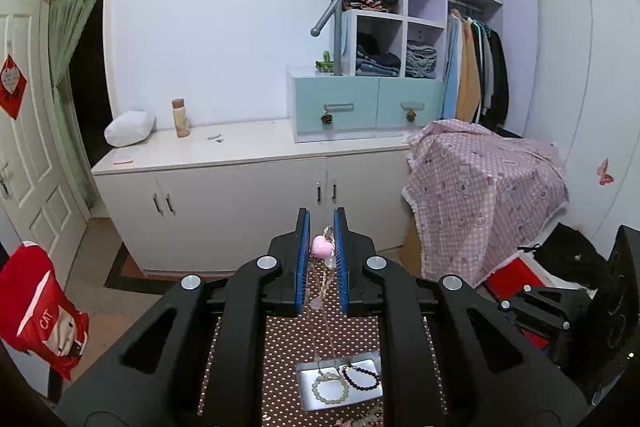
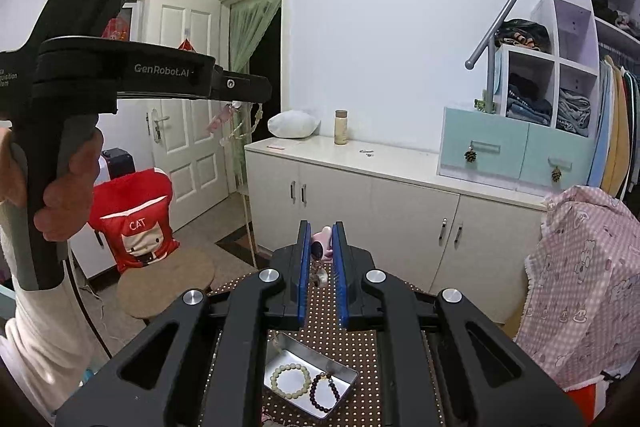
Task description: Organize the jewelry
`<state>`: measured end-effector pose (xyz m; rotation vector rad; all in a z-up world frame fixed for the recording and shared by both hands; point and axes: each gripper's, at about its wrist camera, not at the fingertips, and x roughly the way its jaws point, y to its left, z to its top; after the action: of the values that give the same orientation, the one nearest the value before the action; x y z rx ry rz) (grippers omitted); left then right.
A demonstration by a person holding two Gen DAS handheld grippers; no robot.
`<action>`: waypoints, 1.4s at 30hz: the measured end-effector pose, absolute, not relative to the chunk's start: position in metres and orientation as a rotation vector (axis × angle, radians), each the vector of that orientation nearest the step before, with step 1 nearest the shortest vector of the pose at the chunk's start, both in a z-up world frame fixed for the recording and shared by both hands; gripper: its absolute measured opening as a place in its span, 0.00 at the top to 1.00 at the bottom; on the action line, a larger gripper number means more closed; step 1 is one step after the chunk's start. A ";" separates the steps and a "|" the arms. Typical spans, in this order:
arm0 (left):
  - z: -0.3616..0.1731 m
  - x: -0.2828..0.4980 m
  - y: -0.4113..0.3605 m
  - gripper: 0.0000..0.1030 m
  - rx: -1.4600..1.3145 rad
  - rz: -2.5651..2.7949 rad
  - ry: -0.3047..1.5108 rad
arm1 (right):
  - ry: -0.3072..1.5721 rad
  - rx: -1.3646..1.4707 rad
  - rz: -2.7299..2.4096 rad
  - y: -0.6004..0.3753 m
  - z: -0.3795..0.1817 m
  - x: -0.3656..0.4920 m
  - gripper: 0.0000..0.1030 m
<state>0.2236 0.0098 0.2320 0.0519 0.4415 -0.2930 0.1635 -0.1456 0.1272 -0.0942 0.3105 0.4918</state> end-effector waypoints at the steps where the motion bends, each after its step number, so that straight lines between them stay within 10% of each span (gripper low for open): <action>1: 0.229 0.225 0.009 0.88 0.053 -0.298 0.450 | 0.315 -0.098 0.488 -0.146 0.125 0.164 0.91; 27: -0.040 0.270 0.009 0.87 0.002 -0.410 0.972 | 0.712 0.009 0.528 -0.126 -0.028 0.213 0.80; 28: -0.040 0.270 0.009 0.84 0.012 -0.403 0.982 | 0.704 0.009 0.512 -0.128 -0.024 0.212 0.56; 31: -0.035 0.267 0.012 0.14 0.025 -0.405 0.963 | 0.636 0.004 0.477 -0.134 -0.013 0.207 0.26; 42: -0.029 0.258 0.036 0.14 -0.006 -0.355 0.887 | 0.625 0.001 0.430 -0.143 -0.015 0.204 0.22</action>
<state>0.2580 0.0361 -0.0294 -0.0055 0.8872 -0.3548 0.2044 -0.1429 -0.0150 0.0013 0.6255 0.4300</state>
